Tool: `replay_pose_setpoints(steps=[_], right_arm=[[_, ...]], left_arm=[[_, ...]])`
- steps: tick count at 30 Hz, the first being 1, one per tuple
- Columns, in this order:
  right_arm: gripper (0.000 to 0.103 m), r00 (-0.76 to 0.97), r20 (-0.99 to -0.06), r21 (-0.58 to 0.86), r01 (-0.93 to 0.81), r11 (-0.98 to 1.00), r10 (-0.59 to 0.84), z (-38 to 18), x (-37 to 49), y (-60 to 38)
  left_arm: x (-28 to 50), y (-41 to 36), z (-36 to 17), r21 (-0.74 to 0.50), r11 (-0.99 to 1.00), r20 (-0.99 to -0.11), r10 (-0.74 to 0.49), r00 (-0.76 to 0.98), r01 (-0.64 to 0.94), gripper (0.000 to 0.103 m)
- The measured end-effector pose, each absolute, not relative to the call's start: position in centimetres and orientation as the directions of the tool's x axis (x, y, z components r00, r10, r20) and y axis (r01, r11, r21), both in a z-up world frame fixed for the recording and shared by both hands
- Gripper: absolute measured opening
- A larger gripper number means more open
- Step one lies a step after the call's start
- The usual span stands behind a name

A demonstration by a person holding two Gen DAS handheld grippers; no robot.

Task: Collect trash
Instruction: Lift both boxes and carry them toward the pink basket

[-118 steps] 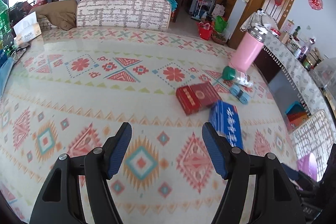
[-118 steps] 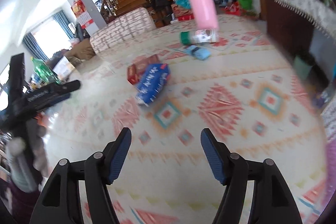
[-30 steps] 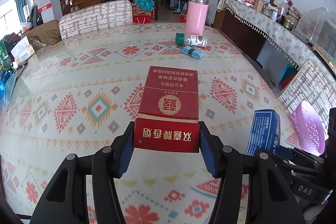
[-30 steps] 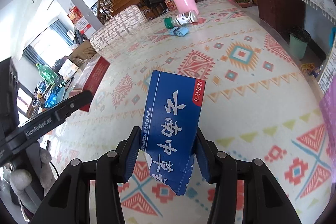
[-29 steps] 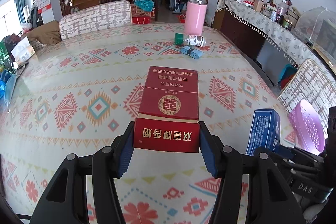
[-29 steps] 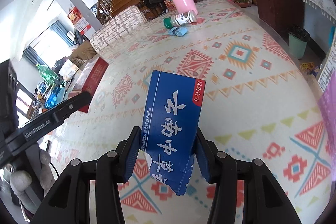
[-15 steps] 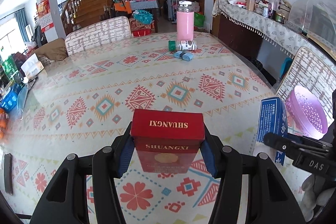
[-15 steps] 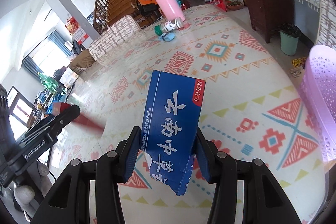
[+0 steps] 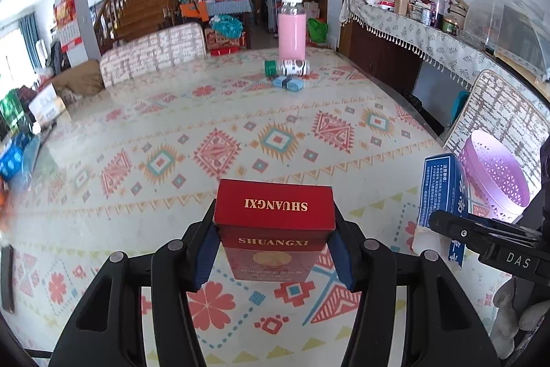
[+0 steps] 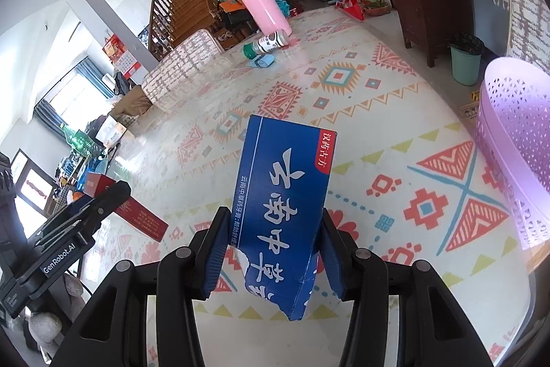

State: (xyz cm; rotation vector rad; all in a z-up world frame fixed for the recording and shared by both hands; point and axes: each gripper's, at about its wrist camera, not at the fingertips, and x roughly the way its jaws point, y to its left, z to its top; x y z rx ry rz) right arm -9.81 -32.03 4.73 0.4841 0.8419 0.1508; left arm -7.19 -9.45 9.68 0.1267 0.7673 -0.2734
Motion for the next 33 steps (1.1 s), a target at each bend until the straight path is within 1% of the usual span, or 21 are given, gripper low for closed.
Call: replay_pose_setpoints(steps=[5, 10, 18, 24, 33], right_arm=[[0.053, 0.657, -0.683, 0.48, 0.072, 0.874, 0.321, 3.9, -10.1, -31.6], [0.053, 0.655, -0.688, 0.475, 0.079, 0.876, 0.313, 3.4, -10.1, -31.0], [0.054, 0.647, -0.697, 0.469, 0.085, 0.879, 0.309, 2.8, -10.1, -30.1], [0.054, 0.64, -0.706, 0.465, 0.097, 0.88, 0.303, 2.3, -10.1, -29.9], [0.054, 0.656, -0.702, 0.433, 0.088, 0.897, 0.275, 2.8, -10.6, -29.1]], left_arm=[[-6.6, -7.8, 8.3, -0.048, 0.965, -0.729, -0.211, 0.651, 0.259, 0.056], [-6.4, -6.9, 7.0, -0.075, 0.964, -0.751, -0.223, 0.622, 0.255, 0.056], [-6.6, -6.8, 6.2, -0.08, 0.96, -0.745, -0.236, 0.624, 0.267, 0.056], [-6.3, -6.8, 5.0, -0.097, 0.96, -0.761, -0.241, 0.603, 0.262, 0.057], [-6.8, -6.2, 5.6, -0.092, 0.965, -0.74, -0.23, 0.632, 0.244, 0.056]])
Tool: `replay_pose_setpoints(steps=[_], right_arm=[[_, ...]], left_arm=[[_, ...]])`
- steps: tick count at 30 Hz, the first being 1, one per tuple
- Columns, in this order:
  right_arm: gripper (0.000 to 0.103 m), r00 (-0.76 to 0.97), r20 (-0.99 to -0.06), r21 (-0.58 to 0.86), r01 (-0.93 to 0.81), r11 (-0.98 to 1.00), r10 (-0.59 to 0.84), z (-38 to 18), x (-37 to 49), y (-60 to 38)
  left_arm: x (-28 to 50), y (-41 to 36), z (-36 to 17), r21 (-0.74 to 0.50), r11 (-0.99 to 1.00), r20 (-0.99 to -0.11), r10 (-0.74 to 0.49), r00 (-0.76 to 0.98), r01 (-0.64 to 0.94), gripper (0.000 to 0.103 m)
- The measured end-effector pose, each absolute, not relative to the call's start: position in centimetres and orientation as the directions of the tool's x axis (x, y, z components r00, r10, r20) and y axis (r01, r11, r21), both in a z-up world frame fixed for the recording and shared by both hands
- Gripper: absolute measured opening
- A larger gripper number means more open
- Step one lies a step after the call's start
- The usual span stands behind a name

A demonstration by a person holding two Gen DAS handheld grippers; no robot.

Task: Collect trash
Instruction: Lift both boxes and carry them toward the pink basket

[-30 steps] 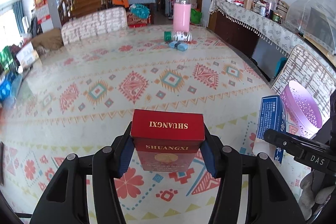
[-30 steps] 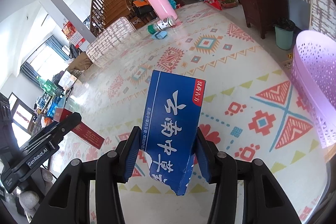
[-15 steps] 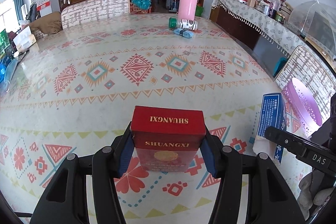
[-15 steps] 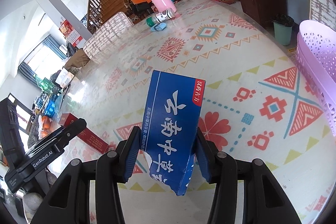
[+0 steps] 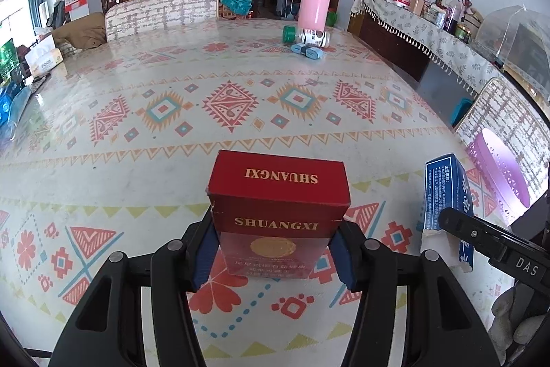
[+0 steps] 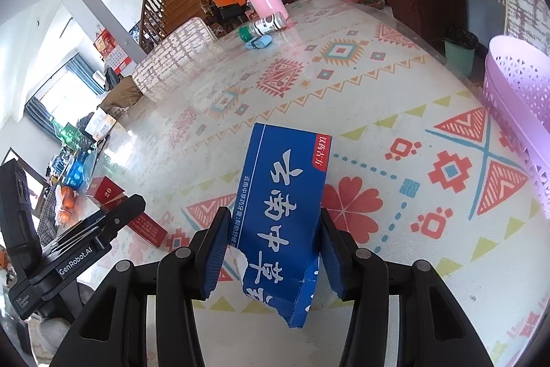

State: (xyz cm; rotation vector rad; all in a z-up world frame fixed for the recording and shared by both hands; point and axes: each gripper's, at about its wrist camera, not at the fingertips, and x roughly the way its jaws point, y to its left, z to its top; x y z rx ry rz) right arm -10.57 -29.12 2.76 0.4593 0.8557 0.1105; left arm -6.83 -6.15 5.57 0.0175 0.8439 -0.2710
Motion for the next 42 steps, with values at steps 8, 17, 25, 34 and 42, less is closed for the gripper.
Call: replay_pose_setpoints(steps=[8, 17, 25, 34, 42], right_arm=[[0.054, 0.684, -0.683, 0.414, 0.073, 0.907, 0.257, 3.9, -11.4, -28.3], [0.054, 0.721, -0.655, 0.359, 0.037, 0.933, 0.224, 5.8, -12.5, -27.2], [0.054, 0.736, -0.642, 0.344, 0.028, 0.939, 0.213, 6.4, -13.1, -27.3], [0.054, 0.752, -0.63, 0.348, 0.051, 0.936, 0.194, 6.7, -13.5, -29.0], [0.054, 0.763, -0.626, 0.331, 0.076, 0.941, 0.159, 7.1, -14.0, -30.9]], left_arm=[[-8.1, -6.3, 7.4, -0.062, 0.968, -0.713, -0.214, 0.667, 0.244, 0.056], [-9.4, -7.5, 9.0, -0.015, 0.965, -0.684, -0.202, 0.701, 0.263, 0.056], [-10.0, -8.8, 9.7, 0.011, 0.96, -0.671, -0.201, 0.714, 0.281, 0.056], [-10.0, -10.2, 10.0, 0.031, 0.953, -0.667, -0.205, 0.717, 0.301, 0.056], [-10.0, -12.1, 10.2, 0.063, 0.942, -0.662, -0.209, 0.72, 0.331, 0.056]])
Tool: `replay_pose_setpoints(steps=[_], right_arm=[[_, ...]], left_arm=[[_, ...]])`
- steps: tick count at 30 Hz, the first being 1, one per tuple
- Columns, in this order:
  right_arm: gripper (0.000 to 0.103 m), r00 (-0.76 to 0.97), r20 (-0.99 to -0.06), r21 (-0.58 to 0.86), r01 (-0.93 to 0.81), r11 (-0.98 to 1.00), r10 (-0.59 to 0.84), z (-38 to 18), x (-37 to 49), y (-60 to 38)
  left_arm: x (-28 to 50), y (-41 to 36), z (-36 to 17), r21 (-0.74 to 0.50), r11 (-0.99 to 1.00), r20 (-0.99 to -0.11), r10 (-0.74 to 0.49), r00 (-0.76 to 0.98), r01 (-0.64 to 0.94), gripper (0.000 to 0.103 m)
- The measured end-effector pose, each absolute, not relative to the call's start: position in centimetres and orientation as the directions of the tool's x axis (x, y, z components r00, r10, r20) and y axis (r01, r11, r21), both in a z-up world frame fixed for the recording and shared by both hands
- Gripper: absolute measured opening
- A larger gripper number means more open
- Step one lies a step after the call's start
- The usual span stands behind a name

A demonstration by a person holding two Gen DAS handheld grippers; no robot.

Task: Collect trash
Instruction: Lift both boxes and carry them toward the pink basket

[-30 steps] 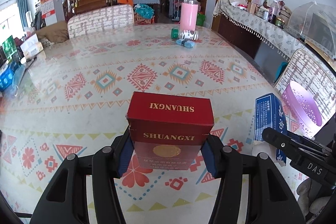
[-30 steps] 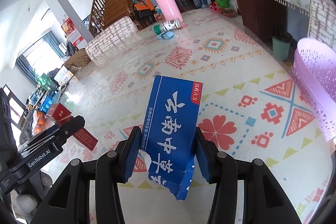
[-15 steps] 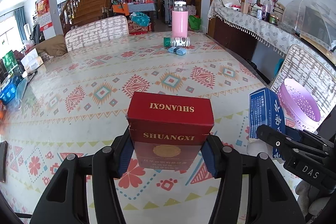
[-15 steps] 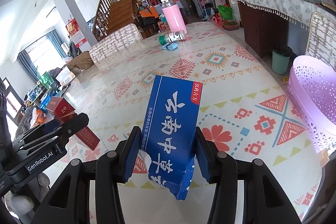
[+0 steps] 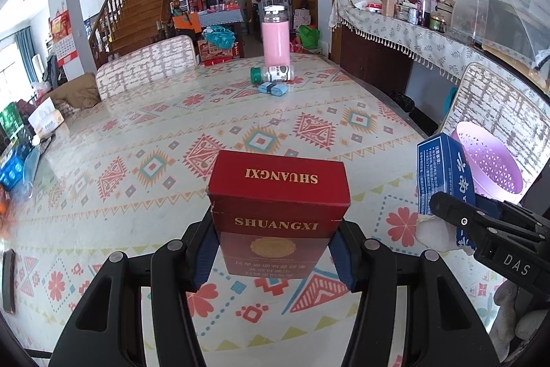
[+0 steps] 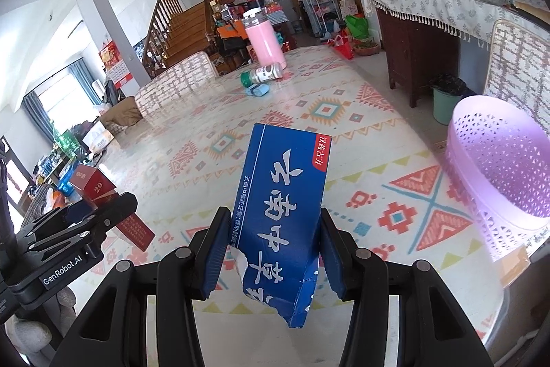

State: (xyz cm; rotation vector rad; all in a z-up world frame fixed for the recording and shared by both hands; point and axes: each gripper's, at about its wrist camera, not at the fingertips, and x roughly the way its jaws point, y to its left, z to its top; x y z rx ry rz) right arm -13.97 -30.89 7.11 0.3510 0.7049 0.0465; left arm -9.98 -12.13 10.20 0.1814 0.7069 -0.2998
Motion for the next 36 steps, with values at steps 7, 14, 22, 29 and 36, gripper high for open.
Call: replay_pose_setpoints(steps=[7, 14, 22, 29, 36], right_arm=[[0.054, 0.773, -0.625, 0.305, 0.109, 0.946, 0.112, 7.5, -14.4, -32.9], [0.054, 0.777, -0.625, 0.288, 0.141, 0.947, 0.074, 7.9, -14.6, -35.0], [0.054, 0.786, -0.617, 0.278, 0.173, 0.945, 0.038, 8.4, -15.3, -37.4], [0.054, 0.788, -0.615, 0.28, 0.206, 0.938, 0.01, 8.6, -15.7, -39.5], [0.054, 0.787, -0.616, 0.274, 0.239, 0.932, -0.021, 8.8, -16.3, -41.8]], left_arm=[[-9.8, -14.7, 10.8, 0.093, 0.925, -0.652, -0.224, 0.724, 0.369, 0.056], [-9.3, -17.3, 11.1, 0.095, 0.902, -0.66, -0.26, 0.705, 0.421, 0.056], [-9.1, -20.5, 11.1, 0.106, 0.874, -0.667, -0.291, 0.686, 0.474, 0.056], [-9.0, -22.7, 10.9, 0.113, 0.855, -0.675, -0.309, 0.67, 0.507, 0.056], [-8.8, -25.0, 10.6, 0.113, 0.839, -0.685, -0.322, 0.654, 0.532, 0.056]])
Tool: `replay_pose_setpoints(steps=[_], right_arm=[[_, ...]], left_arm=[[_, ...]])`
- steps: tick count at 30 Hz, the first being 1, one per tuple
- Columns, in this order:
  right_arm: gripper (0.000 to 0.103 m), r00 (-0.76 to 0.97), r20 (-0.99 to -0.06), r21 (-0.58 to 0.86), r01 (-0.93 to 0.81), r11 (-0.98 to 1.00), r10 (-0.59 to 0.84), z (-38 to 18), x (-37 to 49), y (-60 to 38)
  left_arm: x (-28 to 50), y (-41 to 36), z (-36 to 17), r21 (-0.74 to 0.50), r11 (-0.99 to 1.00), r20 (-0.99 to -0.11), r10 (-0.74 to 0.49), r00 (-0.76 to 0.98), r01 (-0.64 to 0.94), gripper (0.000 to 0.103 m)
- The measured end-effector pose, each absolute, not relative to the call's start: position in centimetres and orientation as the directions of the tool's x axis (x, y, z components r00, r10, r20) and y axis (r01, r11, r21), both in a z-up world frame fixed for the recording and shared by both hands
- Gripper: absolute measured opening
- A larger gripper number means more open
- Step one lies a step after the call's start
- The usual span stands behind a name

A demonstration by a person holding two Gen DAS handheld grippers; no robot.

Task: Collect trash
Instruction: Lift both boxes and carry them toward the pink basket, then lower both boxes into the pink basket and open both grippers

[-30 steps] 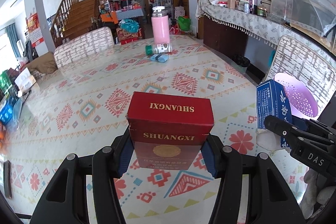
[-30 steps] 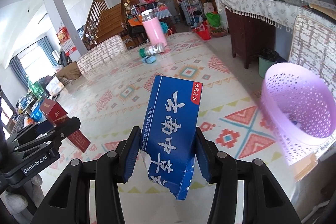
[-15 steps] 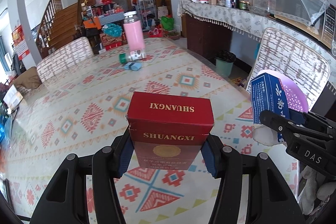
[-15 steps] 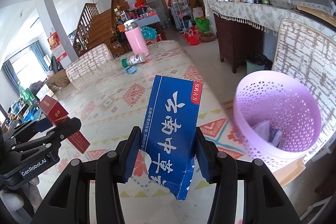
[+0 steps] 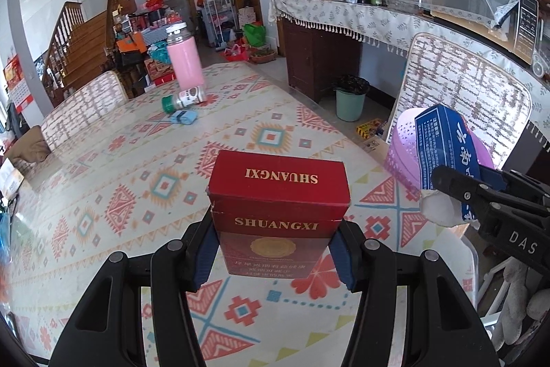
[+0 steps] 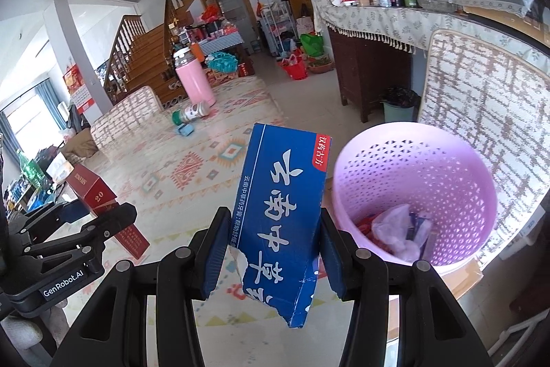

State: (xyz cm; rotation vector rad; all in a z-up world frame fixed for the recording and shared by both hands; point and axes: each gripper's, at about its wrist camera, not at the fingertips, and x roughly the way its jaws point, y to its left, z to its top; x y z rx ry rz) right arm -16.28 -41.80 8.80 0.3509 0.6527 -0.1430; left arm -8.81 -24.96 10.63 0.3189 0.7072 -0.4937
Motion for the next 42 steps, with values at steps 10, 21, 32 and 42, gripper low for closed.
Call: replay_pose_setpoints(steps=[10, 21, 32, 42], right_arm=[[0.054, 0.785, -0.616, 0.254, 0.281, 0.926, -0.069, 9.5, -17.3, -45.0], [0.054, 0.769, -0.629, 0.242, 0.332, 0.912, -0.113, 9.5, -18.2, -48.8], [0.054, 0.765, -0.63, 0.23, 0.351, 0.908, -0.136, 9.8, -17.7, -51.3], [0.054, 0.753, -0.638, 0.243, 0.394, 0.887, -0.16, 9.5, -17.3, -54.5]], left_arm=[[-8.9, -28.7, 10.4, 0.107, 0.81, -0.697, -0.353, 0.625, 0.577, 0.056], [-8.5, -32.9, 10.4, 0.079, 0.779, -0.709, -0.395, 0.584, 0.622, 0.056], [-7.8, -37.0, 10.5, 0.056, 0.749, -0.717, -0.43, 0.549, 0.66, 0.056], [-7.5, -41.1, 10.2, 0.028, 0.713, -0.725, -0.467, 0.505, 0.7, 0.056]])
